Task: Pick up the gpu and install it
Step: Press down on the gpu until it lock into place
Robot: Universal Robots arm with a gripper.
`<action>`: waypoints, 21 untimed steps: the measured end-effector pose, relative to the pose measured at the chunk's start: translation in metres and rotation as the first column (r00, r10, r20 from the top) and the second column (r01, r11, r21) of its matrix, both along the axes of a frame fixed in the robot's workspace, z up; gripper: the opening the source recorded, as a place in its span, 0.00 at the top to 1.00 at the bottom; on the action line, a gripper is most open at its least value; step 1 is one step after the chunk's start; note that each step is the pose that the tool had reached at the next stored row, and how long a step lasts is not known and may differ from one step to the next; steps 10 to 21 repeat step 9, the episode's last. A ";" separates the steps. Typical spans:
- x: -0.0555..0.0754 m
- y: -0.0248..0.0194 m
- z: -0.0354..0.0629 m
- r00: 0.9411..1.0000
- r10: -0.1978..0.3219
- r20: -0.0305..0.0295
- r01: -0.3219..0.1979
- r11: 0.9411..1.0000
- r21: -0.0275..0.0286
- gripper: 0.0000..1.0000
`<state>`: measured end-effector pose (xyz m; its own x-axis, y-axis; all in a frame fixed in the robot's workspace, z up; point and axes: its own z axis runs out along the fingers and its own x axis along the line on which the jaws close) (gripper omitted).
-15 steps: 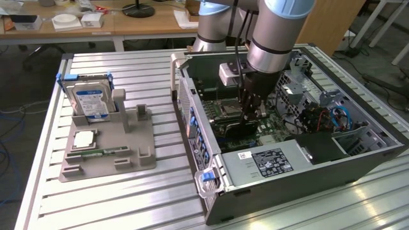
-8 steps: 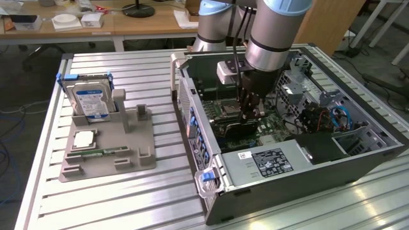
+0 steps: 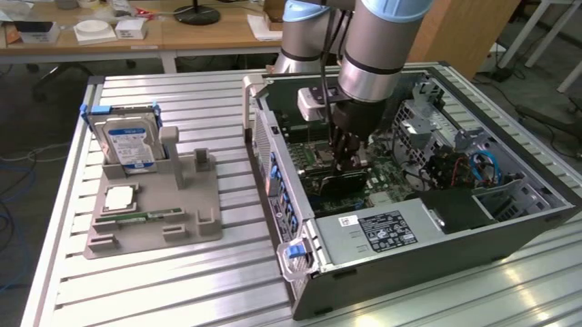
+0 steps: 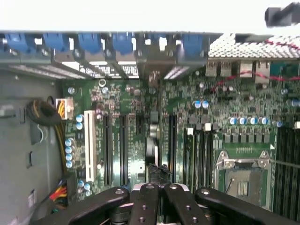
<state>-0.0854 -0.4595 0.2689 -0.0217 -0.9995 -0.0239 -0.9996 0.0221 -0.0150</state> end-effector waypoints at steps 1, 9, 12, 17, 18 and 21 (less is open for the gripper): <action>-0.001 0.0001 0.0000 1.000 0.000 0.000 0.000 1.000 0.000 0.90; -0.001 0.0000 0.0000 1.000 0.000 0.000 0.000 1.000 0.000 0.90; -0.001 0.0000 0.0000 1.000 0.000 0.000 0.000 1.000 0.000 0.90; -0.001 0.0000 0.0000 1.000 0.000 0.000 0.000 1.000 0.000 0.90; -0.001 0.0000 0.0000 1.000 0.000 0.000 0.000 1.000 0.000 0.90; -0.001 0.0000 0.0000 1.000 0.000 0.000 0.000 1.000 0.000 0.90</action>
